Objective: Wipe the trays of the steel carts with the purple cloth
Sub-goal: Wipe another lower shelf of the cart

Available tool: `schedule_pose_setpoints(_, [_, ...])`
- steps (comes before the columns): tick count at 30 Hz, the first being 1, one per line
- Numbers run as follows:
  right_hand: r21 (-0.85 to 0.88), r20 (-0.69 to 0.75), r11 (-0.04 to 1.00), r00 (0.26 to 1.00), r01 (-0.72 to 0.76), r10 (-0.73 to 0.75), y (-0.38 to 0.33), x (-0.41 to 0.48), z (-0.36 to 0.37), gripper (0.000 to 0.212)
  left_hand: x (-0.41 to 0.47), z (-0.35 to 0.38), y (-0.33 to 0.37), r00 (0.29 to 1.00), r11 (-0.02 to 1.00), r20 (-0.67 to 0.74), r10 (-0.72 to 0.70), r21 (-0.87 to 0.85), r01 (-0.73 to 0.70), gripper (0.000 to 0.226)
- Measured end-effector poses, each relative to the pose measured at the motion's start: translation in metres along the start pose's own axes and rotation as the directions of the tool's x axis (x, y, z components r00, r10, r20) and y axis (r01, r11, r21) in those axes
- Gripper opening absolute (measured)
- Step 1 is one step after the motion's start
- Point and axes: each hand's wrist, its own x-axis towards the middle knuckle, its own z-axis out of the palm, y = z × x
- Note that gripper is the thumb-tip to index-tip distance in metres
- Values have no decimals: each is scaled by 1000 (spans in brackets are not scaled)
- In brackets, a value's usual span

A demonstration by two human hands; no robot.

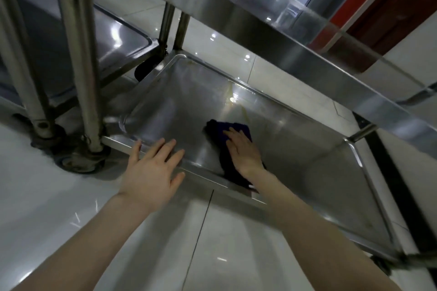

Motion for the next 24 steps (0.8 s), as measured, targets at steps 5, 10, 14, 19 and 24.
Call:
schedule_pose_setpoints(5, [-15,-105,959,954,-283,280,-23,33,17,46,7,9,-11,999,999,-22,29,19,-29,58])
schedule_pose_setpoints(10, [-65,-19,993,995,94,-96,-13,-60,16,42,0,7,-6,996,999,-86,39,14,-37,73])
schedule_pose_setpoints(14, [-101,32,978,983,182,-179,11,-94,8,44,0,5,-3,999,1000,-46,19,-4,-19,81])
schedule_pose_setpoints(19, [-10,-21,1000,999,-27,27,44,6,-3,45,7,4,4,998,997,-10,-64,43,64,70])
schedule_pose_setpoints(24, [46,-17,991,992,-122,123,53,61,-8,47,15,3,10,989,985,17,-145,99,142,68])
